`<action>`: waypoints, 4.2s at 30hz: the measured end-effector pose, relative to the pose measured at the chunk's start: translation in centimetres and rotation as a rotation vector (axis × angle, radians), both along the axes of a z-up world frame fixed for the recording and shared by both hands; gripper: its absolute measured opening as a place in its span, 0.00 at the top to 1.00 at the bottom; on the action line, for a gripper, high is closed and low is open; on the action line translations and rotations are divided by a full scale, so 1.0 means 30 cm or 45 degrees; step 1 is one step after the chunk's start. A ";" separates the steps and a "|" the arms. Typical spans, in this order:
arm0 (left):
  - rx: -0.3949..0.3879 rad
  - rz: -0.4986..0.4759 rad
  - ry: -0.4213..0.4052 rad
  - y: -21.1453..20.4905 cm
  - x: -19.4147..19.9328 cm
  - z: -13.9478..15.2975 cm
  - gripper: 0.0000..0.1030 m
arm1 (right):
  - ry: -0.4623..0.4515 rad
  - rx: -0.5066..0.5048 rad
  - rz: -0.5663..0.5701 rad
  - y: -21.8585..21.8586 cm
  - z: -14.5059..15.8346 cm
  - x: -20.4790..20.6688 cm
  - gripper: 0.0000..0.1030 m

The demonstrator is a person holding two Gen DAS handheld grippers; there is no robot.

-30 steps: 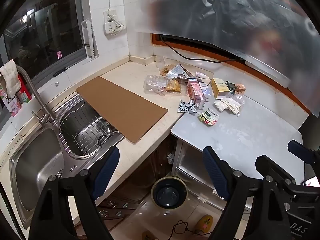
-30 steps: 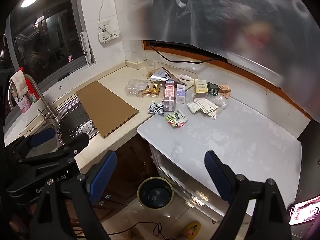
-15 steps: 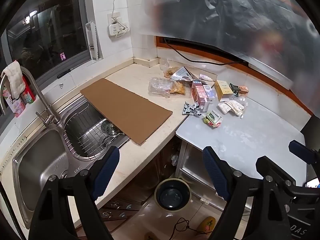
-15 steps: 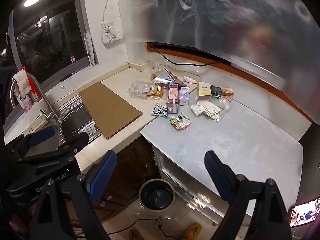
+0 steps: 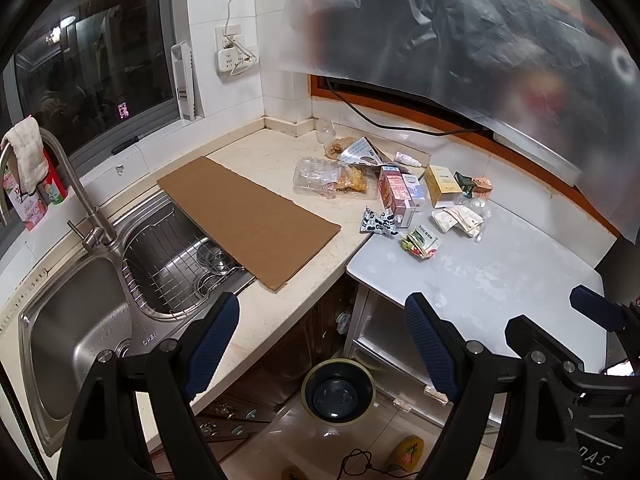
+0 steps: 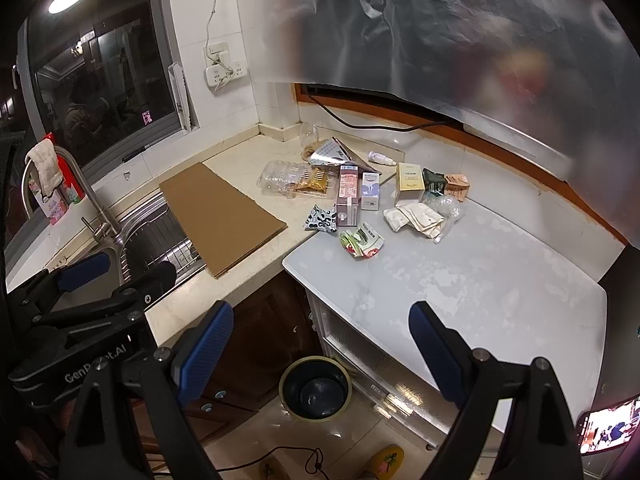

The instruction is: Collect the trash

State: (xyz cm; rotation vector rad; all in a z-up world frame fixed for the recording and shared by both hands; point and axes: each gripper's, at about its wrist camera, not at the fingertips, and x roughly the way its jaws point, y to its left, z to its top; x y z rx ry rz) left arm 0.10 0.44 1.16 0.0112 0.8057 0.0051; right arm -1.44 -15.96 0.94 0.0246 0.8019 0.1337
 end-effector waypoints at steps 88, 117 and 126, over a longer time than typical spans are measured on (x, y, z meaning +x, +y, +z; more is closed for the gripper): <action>0.003 -0.219 0.213 0.017 0.432 -0.147 0.19 | 0.208 0.284 -0.180 -0.118 -0.150 0.322 0.17; -0.205 -0.267 0.579 -0.231 1.082 -0.598 0.19 | 0.506 0.250 0.302 -0.224 -0.586 0.945 0.93; -0.162 -0.261 0.696 -0.300 1.111 -0.647 0.19 | 0.482 0.252 0.335 -0.238 -0.556 0.892 0.96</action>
